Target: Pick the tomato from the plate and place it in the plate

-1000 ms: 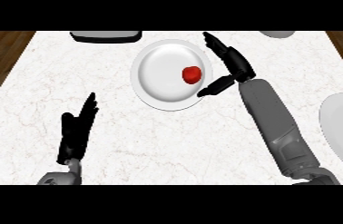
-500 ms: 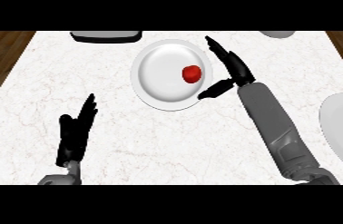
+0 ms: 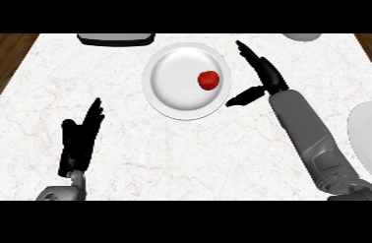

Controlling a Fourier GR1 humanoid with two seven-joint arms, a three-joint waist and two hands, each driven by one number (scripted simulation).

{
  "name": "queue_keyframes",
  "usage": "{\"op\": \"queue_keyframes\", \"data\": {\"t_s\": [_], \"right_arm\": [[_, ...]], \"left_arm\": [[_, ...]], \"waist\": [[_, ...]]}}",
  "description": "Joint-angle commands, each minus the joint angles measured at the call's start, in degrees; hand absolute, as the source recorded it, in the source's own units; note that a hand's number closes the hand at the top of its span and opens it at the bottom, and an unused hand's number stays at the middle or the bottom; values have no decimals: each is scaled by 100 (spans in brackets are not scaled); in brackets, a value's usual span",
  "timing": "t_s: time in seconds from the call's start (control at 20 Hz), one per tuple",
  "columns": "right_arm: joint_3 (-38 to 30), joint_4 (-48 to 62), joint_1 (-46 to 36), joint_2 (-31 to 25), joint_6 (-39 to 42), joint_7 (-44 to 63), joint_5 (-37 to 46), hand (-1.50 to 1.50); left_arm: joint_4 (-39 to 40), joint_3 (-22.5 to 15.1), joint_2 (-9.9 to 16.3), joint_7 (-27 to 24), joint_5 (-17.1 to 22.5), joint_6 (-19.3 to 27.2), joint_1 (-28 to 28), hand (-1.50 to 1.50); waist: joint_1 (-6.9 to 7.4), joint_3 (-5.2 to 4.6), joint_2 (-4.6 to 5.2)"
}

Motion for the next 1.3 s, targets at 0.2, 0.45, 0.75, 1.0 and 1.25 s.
{"op": "queue_keyframes", "data": {"t_s": [0.2,0.45,0.75,1.0,1.25], "right_arm": [[-166,420,-217,-286,-172,-105,7,-150],[-275,609,34,-640,-20,-581,-35,-150],[-505,753,90,-920,-144,-686,-180,-150],[-572,870,-22,-1017,-524,-637,-155,-150],[-534,908,-25,-1217,-533,-569,-81,-150]], "left_arm": [[425,206,134,-111,142,-273,-334,0],[-32,-144,-172,-115,-99,-31,98,0],[147,68,-16,191,-60,-78,-360,0],[26,26,-30,-45,-26,-162,-125,0],[-15,40,-36,-170,31,-227,116,0]], "waist": [[34,1,24],[75,5,29],[76,7,49],[174,11,76],[177,11,58]]}}
